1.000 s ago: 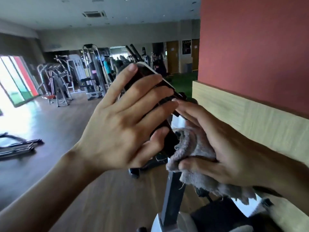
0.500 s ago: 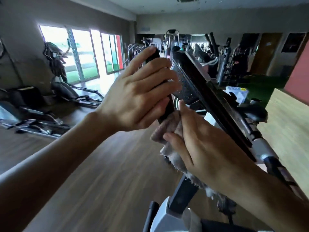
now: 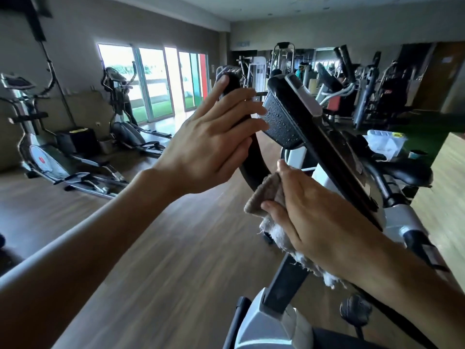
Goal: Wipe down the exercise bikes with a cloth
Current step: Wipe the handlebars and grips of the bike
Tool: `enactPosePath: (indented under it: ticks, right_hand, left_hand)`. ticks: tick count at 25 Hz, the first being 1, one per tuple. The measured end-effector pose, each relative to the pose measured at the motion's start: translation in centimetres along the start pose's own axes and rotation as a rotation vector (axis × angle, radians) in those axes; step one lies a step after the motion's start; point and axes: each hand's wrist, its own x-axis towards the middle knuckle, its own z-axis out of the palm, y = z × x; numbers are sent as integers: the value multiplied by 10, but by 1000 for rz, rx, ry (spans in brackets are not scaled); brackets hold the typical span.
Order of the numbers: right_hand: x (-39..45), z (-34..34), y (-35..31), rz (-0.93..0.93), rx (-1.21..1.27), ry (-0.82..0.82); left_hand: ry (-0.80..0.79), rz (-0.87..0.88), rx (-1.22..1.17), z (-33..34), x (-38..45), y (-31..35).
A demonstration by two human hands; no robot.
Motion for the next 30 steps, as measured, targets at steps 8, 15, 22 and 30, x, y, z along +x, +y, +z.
enactPosePath:
  ticks: [8,15,22,30]
  right_hand:
    - [3,7,4,-14,67,-10]
    - [-15,-10,15,35,117,-131]
    - [-43,-27,25,139,149,-312]
    - [-51,-24,27,96,123,-293]
  left_hand:
    - [33,-163,115,10,1,32]
    - [32,-189,116,17,6,45]
    - [65,-233,135,21,7,54]
    - [38,-234,151,22,3,60]
